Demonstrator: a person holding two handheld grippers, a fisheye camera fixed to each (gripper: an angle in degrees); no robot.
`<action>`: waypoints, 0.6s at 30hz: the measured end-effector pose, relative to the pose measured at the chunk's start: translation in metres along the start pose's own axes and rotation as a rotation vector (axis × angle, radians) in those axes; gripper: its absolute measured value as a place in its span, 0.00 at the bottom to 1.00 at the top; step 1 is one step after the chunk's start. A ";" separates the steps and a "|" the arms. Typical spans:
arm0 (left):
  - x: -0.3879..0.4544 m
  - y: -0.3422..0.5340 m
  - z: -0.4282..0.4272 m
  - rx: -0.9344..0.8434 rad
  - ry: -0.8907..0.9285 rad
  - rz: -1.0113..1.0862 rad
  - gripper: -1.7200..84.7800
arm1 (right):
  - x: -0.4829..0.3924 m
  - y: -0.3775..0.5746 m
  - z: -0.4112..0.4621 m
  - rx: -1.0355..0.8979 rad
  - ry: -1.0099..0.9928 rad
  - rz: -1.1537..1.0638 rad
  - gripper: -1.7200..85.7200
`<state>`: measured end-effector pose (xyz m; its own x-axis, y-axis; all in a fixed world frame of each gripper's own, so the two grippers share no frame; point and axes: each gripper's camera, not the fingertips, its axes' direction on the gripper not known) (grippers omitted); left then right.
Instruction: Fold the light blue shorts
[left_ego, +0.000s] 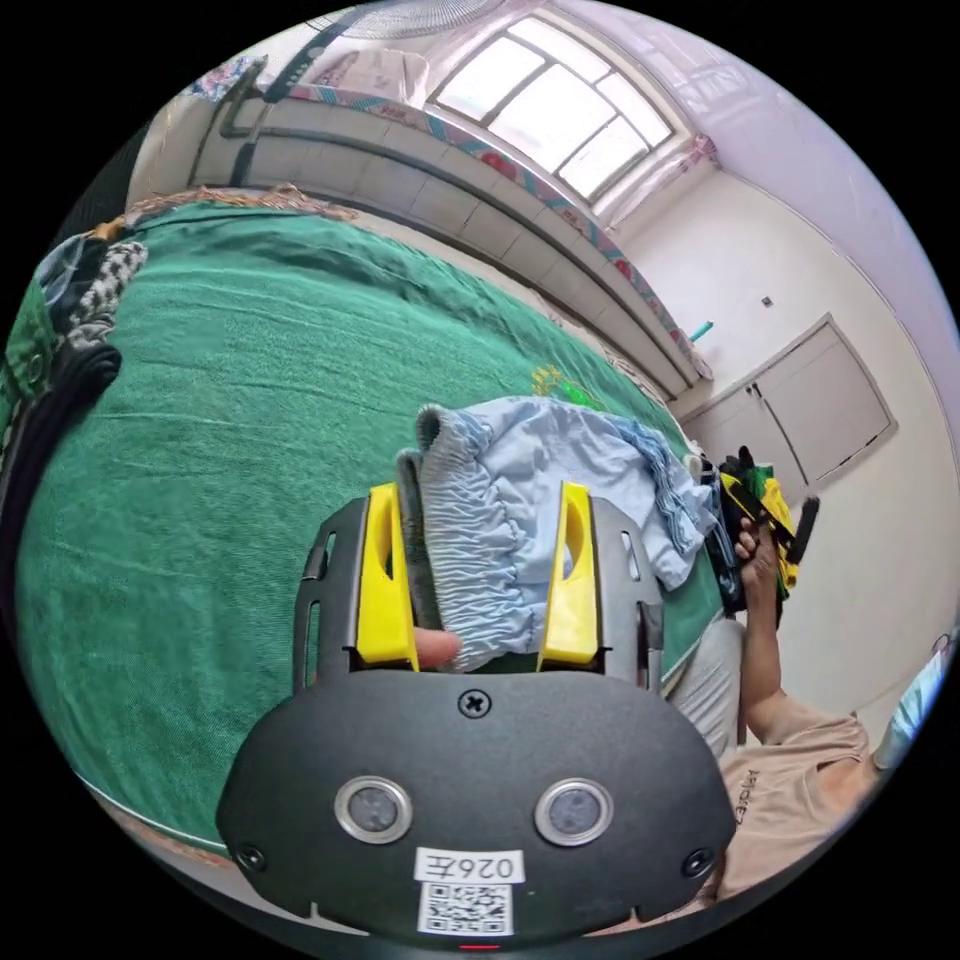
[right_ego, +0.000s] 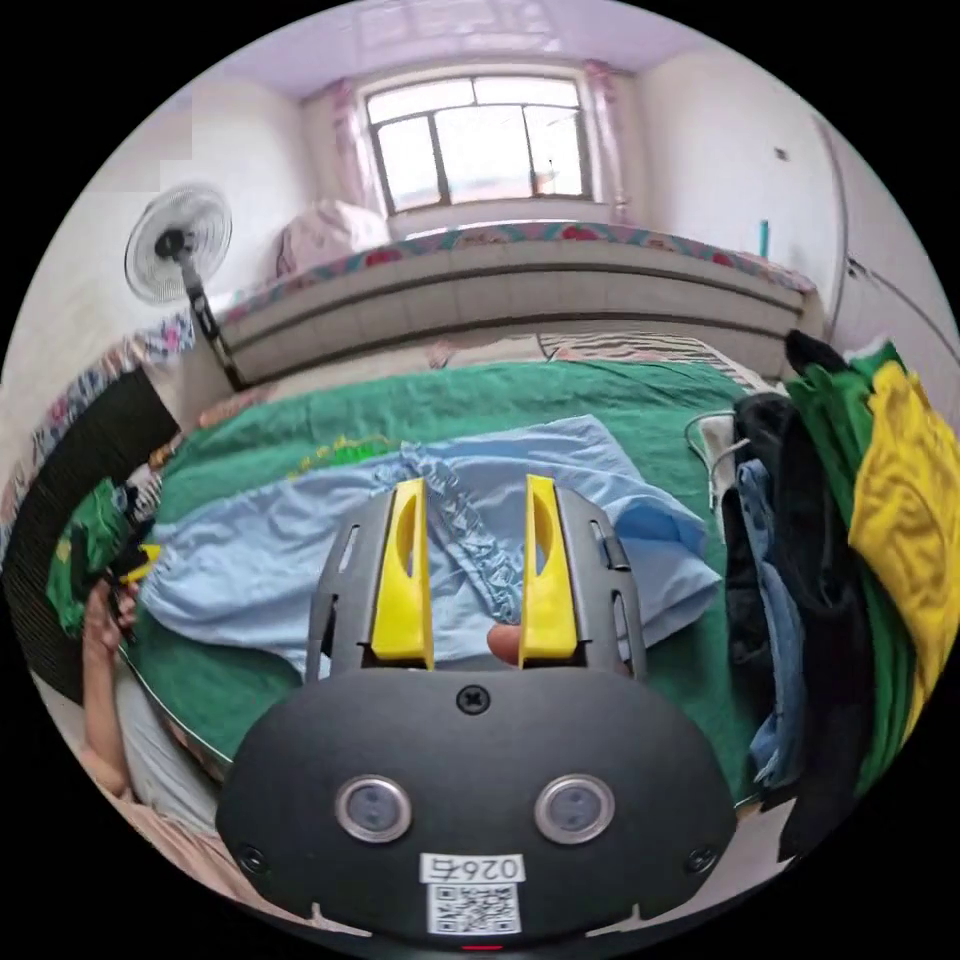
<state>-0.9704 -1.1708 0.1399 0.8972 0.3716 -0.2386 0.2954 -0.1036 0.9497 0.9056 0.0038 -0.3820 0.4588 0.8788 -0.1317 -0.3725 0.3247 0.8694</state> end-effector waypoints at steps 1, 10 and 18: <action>0.001 0.001 0.007 -0.048 0.031 0.013 0.24 | -0.025 -0.001 0.015 -0.043 0.038 -0.067 0.17; 0.030 0.009 0.016 -0.144 -0.200 0.166 0.14 | -0.105 0.018 0.145 -0.369 0.067 -0.228 0.17; 0.022 0.012 -0.057 -0.016 -0.176 0.118 0.09 | -0.056 0.019 0.064 -0.231 -0.252 -0.006 0.01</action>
<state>-0.9664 -1.1113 0.1577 0.9691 0.1909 -0.1560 0.1812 -0.1221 0.9758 0.9244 -0.0618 -0.3270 0.6358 0.7718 0.0110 -0.5288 0.4251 0.7346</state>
